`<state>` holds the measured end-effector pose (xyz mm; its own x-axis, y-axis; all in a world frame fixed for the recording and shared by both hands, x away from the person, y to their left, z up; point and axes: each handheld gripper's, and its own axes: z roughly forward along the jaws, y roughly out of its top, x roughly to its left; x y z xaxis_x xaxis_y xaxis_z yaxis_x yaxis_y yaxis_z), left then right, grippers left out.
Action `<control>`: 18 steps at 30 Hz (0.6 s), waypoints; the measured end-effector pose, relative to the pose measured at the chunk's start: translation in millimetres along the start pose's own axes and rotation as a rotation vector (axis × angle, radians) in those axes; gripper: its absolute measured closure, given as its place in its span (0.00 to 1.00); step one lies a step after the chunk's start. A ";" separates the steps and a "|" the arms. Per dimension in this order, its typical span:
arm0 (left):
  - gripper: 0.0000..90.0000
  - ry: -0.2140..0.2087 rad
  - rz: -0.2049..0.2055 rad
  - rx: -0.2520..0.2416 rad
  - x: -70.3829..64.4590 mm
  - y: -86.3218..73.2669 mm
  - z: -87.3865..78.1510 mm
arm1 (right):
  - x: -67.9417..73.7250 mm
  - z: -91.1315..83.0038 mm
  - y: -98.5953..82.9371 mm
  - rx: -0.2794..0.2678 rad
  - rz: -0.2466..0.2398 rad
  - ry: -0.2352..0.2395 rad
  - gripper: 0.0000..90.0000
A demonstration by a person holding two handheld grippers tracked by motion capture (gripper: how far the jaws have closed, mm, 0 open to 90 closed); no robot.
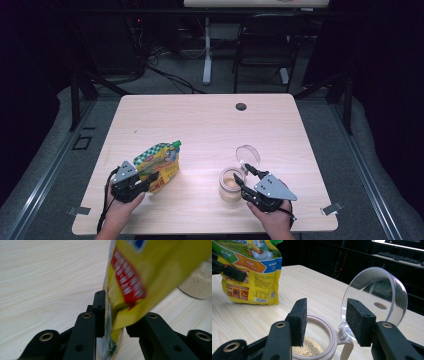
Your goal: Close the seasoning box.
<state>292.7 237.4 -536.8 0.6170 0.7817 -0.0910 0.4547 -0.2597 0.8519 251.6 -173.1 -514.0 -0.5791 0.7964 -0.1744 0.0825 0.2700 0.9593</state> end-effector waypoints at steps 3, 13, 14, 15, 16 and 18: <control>0.79 -0.001 0.000 -0.005 2.3 -3.7 -6.4 | -0.1 0.6 -0.1 0.002 0.002 0.004 0.58; 0.58 0.002 -0.017 -0.037 0.6 -10.4 -13.4 | 2.1 2.3 0.4 0.005 0.008 0.022 0.57; 0.56 -0.004 -0.028 -0.043 0.8 -10.4 -14.6 | 1.7 2.1 0.5 0.005 0.010 0.021 0.57; 0.53 -0.007 -0.038 -0.056 1.0 -10.5 -14.8 | 1.4 2.0 0.5 0.004 0.012 0.022 0.56; 0.51 -0.008 -0.042 -0.059 0.8 -10.4 -15.1 | 0.8 1.8 0.4 0.007 0.015 0.023 0.56; 0.49 -0.001 -0.036 -0.059 0.4 -10.2 -16.0 | -0.4 1.4 0.2 0.011 0.019 0.023 0.56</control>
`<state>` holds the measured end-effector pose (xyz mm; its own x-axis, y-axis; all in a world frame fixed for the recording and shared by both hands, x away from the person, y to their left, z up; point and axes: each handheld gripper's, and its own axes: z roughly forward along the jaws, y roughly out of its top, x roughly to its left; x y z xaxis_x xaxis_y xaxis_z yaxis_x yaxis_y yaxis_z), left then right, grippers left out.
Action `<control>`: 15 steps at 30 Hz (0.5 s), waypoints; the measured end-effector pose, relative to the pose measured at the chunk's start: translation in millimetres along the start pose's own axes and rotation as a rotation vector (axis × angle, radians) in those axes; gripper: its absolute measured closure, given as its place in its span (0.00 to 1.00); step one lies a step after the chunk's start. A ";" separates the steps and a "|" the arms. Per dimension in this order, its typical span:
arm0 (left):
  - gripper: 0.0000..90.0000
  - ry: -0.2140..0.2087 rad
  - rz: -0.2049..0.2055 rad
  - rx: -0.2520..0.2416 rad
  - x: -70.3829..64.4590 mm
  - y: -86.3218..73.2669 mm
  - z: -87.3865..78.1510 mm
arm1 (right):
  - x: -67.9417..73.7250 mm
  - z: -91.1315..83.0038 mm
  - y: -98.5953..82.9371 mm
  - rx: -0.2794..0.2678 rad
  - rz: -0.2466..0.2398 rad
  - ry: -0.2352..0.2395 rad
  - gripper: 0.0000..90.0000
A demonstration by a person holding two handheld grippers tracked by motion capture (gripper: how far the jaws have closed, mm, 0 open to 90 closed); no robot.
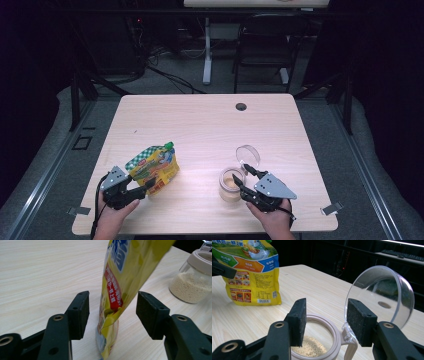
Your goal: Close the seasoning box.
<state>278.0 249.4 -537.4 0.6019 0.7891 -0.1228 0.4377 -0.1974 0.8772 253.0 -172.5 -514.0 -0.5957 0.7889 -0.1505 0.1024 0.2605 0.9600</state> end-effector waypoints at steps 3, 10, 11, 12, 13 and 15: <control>0.47 -0.001 -0.006 -0.003 0.6 0.0 -0.6 | -1.2 -0.2 0.4 0.008 0.005 -0.002 0.55; 0.44 0.004 -0.025 -0.023 3.6 2.5 -10.3 | -3.8 -4.8 4.5 0.037 0.021 0.003 0.54; 0.44 0.004 -0.025 -0.023 3.6 2.5 -10.3 | -3.8 -4.8 4.5 0.037 0.021 0.003 0.54; 0.44 0.005 -0.028 -0.023 3.8 2.7 -12.0 | -4.3 -5.7 5.4 0.042 0.037 0.009 0.55; 0.44 0.008 -0.027 -0.027 3.8 2.4 -13.4 | -4.3 -5.7 5.4 0.042 0.037 0.009 0.55; 0.44 0.011 -0.022 -0.020 3.8 1.3 -16.6 | -5.5 -7.8 7.0 0.049 0.043 0.018 0.56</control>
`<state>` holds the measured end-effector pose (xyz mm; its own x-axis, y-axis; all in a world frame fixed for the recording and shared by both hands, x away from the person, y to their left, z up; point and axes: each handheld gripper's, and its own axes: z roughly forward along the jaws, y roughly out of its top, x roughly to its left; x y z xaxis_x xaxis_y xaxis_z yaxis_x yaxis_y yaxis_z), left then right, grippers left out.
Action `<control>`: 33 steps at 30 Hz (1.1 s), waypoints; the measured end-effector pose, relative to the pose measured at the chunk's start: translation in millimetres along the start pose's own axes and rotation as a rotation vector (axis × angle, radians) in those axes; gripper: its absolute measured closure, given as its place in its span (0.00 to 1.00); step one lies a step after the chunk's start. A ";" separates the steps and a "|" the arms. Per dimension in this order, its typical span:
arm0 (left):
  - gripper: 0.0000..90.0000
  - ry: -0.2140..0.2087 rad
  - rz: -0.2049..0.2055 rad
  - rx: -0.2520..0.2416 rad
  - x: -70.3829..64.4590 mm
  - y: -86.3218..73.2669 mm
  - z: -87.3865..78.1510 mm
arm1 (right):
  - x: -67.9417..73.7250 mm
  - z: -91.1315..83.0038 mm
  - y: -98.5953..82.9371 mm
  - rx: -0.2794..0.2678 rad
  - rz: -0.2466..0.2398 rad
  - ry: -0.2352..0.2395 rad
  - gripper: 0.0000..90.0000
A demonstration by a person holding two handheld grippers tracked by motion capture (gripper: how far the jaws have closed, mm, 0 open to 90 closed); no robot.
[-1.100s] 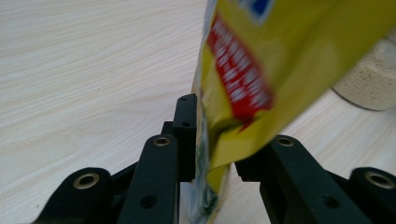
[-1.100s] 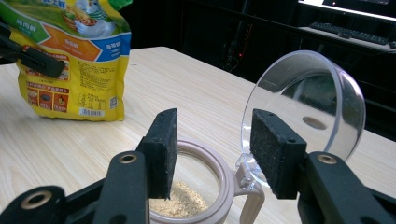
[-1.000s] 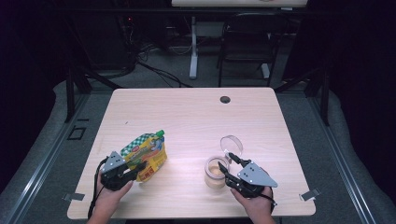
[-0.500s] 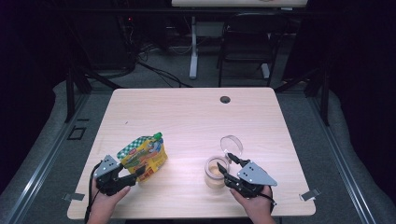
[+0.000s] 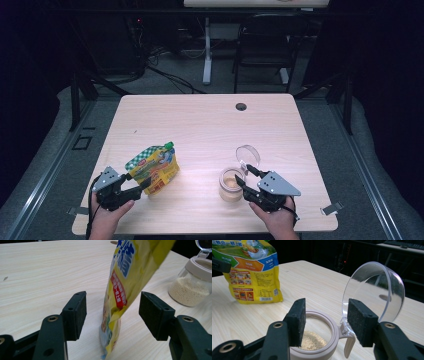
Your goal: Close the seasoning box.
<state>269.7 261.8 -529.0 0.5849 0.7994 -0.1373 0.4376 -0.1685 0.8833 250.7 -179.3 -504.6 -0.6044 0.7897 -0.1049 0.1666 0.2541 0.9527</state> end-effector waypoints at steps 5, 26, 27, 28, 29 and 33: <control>0.44 0.011 0.003 0.022 0.3 -2.7 -5.5 | -1.8 -5.1 3.5 0.007 0.017 0.014 0.63; 0.47 0.077 -0.007 0.045 10.2 -11.1 -22.6 | -24.7 -24.9 10.8 0.085 0.031 0.041 1.00; 0.47 0.078 -0.012 0.036 11.2 -11.5 -22.9 | -27.8 -26.8 11.2 0.085 0.047 0.039 1.00; 0.47 0.080 -0.016 0.037 12.1 -12.0 -23.4 | -27.8 -26.8 11.2 0.085 0.047 0.039 1.00; 0.47 0.081 -0.020 0.032 13.2 -12.7 -23.2 | -29.3 -27.7 11.1 0.082 0.055 0.039 1.00; 0.47 0.095 -0.033 0.031 18.2 -12.9 -25.4 | -34.0 -30.1 10.4 0.084 0.074 0.027 1.00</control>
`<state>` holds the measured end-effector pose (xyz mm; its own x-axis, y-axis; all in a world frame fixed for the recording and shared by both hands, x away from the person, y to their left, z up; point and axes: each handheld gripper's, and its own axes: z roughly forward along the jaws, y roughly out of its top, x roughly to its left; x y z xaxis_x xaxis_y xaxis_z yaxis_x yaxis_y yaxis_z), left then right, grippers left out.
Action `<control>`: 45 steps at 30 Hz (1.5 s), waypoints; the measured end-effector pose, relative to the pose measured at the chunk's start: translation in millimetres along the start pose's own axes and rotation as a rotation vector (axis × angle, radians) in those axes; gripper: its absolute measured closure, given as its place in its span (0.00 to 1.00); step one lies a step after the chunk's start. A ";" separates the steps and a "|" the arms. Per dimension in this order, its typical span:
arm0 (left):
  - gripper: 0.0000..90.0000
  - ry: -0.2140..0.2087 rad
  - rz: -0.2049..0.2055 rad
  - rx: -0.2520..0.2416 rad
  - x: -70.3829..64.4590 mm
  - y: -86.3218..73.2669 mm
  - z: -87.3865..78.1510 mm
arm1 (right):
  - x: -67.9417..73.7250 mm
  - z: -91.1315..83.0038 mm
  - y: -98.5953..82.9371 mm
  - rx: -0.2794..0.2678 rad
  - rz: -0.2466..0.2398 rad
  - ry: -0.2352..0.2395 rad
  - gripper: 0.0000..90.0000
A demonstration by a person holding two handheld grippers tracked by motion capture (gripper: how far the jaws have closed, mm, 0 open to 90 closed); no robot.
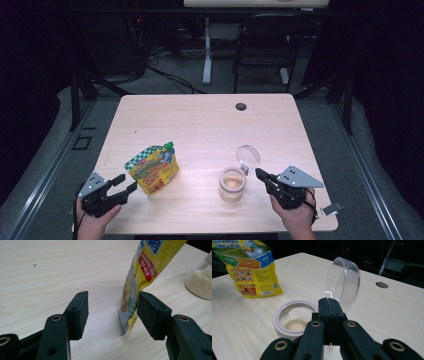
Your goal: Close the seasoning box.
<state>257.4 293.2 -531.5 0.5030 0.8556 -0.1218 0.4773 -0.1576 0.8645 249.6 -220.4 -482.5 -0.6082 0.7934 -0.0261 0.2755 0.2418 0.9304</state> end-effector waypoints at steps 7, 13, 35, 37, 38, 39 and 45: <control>0.48 0.020 -0.016 -0.008 5.5 -1.6 -0.6 | -11.2 -7.1 -1.0 -0.003 0.035 -0.040 1.00; 0.48 0.020 -0.009 -0.021 3.2 -1.0 -2.8 | -19.4 -10.4 -3.2 -0.012 0.065 -0.076 1.00; 0.48 0.065 -0.030 -0.021 10.8 -3.0 -5.2 | -29.8 15.2 -7.4 0.022 0.082 -0.119 1.00; 0.48 0.069 -0.032 -0.016 11.9 -3.5 -4.5 | -28.2 19.0 -6.8 0.027 0.078 -0.117 1.00; 0.48 0.069 -0.034 -0.012 12.3 -3.8 -4.0 | -27.5 22.1 -6.5 0.028 0.076 -0.115 1.00; 0.48 0.073 -0.033 -0.010 12.6 -3.9 -3.5 | -27.5 22.1 -6.5 0.028 0.076 -0.115 1.00; 0.48 0.074 -0.030 -0.002 12.6 -4.5 -1.1 | -27.7 25.8 -5.7 0.028 0.083 -0.110 1.00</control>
<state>260.8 305.2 -536.4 0.4333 0.8943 -0.1115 0.4902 -0.1301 0.8619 284.0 -229.3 -496.5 -0.4980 0.8671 0.0093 0.3428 0.1870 0.9206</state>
